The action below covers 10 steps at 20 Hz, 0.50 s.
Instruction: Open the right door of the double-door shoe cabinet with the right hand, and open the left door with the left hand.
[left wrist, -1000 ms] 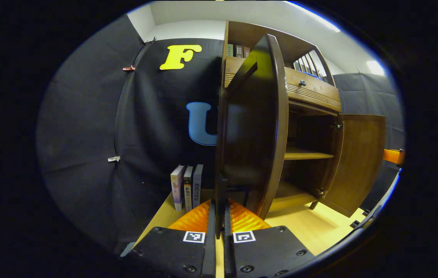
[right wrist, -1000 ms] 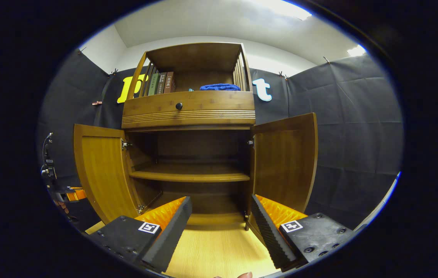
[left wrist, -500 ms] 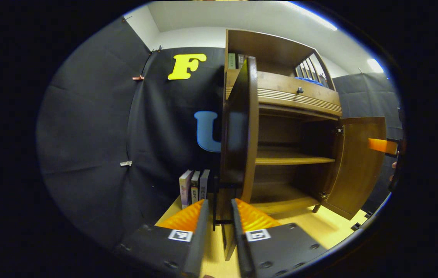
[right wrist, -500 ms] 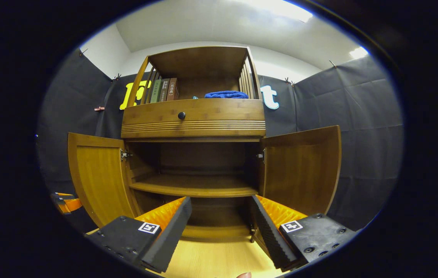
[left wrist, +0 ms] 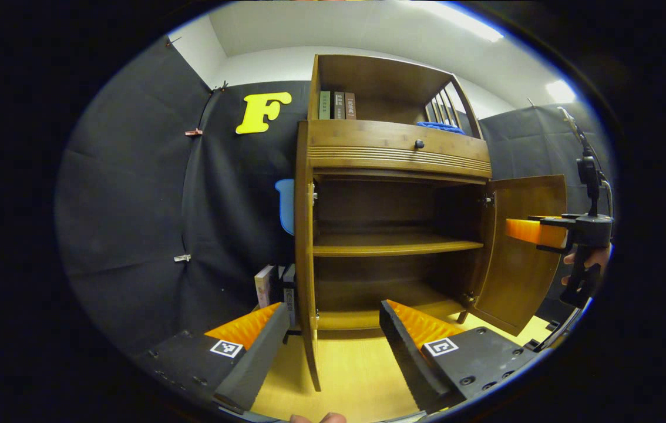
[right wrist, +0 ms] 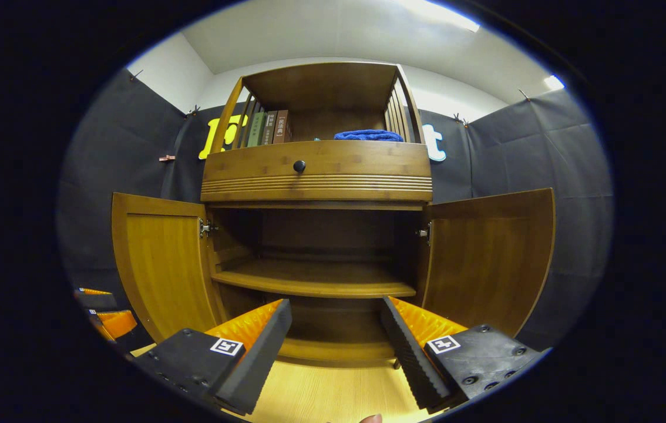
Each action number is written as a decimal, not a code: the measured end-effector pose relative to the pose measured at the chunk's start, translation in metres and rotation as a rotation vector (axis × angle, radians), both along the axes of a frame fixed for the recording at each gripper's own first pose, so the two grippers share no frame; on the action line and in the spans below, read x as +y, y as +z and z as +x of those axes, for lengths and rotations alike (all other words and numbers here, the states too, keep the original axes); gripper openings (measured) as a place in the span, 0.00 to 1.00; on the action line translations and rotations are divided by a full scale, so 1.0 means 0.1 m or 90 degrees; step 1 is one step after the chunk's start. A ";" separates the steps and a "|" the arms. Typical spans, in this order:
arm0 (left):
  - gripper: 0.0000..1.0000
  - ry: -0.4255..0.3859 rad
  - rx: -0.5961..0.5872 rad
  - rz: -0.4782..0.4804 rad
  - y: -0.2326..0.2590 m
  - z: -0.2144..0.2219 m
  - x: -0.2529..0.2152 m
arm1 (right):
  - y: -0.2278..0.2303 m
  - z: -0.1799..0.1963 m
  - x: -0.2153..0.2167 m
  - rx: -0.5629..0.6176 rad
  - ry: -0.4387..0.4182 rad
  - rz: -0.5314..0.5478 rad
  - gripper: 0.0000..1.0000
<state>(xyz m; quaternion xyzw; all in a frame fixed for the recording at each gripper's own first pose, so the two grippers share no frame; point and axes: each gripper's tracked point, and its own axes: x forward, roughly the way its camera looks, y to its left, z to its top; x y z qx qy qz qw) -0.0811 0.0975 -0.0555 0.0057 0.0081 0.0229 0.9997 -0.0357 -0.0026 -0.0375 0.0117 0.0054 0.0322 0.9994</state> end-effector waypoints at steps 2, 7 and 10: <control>0.96 -0.006 -0.002 0.000 0.03 0.01 -0.15 | 0.00 0.02 0.02 -0.001 0.003 0.000 0.98; 0.96 -0.027 -0.008 -0.005 0.10 0.07 -0.43 | 0.02 0.00 0.10 -0.007 0.007 -0.006 0.98; 0.96 -0.041 -0.012 -0.006 0.12 0.10 -0.57 | 0.02 -0.01 0.18 -0.012 0.014 -0.011 0.98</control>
